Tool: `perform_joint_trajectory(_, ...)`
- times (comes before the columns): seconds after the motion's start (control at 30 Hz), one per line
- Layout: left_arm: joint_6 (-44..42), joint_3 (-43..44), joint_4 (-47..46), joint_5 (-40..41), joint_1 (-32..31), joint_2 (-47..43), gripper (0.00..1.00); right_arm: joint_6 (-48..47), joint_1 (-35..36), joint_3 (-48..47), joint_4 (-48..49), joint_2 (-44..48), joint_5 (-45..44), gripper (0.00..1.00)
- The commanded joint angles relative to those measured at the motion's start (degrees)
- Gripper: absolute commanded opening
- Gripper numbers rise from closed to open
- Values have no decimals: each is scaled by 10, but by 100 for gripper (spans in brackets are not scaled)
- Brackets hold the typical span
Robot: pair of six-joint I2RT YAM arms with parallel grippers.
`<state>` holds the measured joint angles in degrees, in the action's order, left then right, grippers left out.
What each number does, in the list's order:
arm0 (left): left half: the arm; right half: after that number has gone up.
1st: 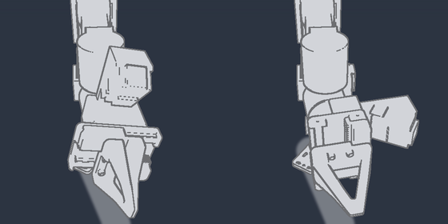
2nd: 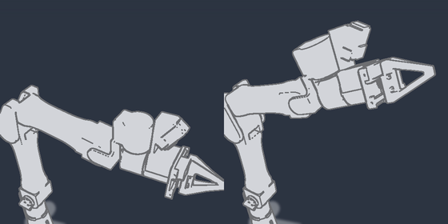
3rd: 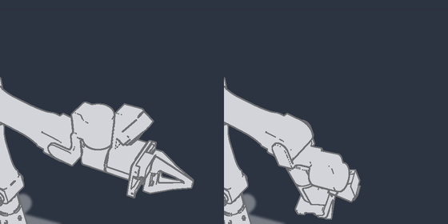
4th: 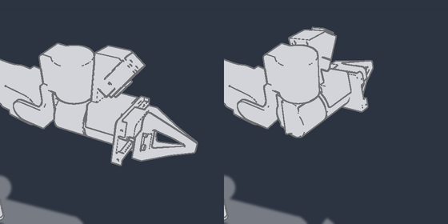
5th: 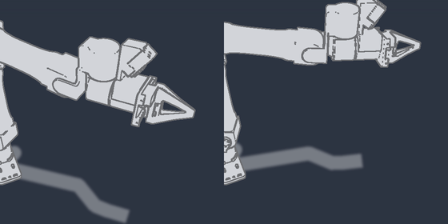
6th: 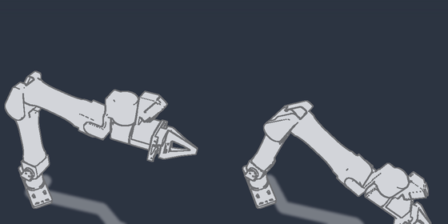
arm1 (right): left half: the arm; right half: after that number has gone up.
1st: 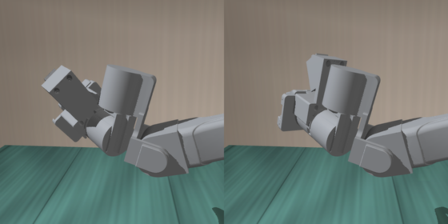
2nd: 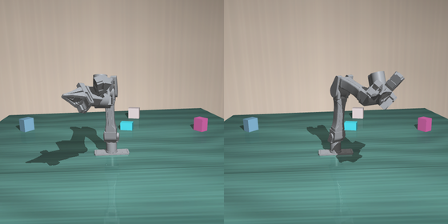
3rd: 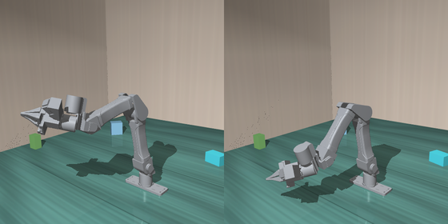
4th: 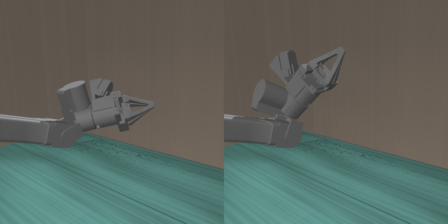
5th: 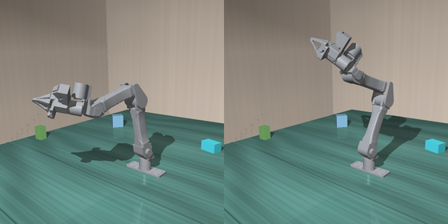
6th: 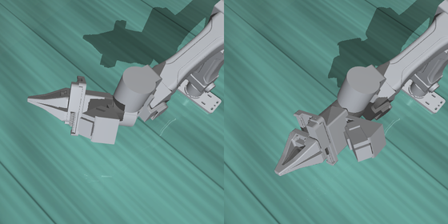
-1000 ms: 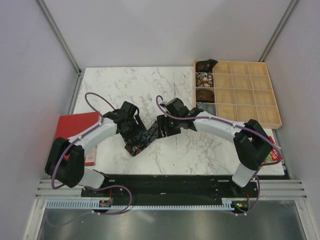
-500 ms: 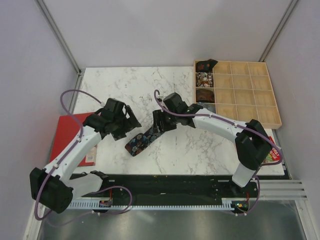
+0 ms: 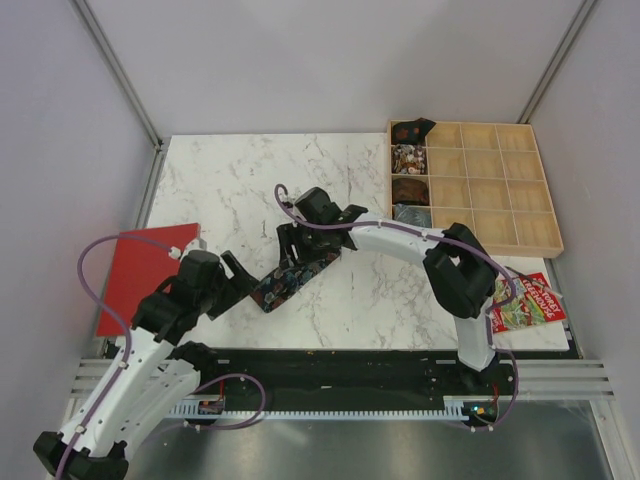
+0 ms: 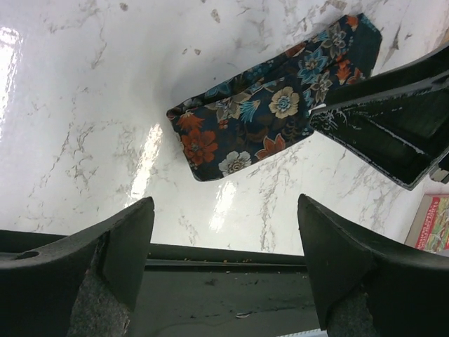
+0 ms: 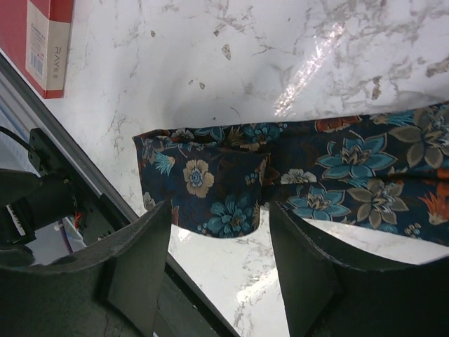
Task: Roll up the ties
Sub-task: Roll the tie at the center of the board.
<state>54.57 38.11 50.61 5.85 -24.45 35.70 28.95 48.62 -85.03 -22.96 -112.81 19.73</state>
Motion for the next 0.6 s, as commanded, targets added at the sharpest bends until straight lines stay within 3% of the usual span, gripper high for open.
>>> perform_joint_trajectory(0.0,31,-29,-17,-9,3,-6,87,5,10,-45,2,-35,5,65)
perform_joint_trajectory(0.57,60,-103,-110,-16,3,10,81,-17,12,5,-2,-50,-37,38)
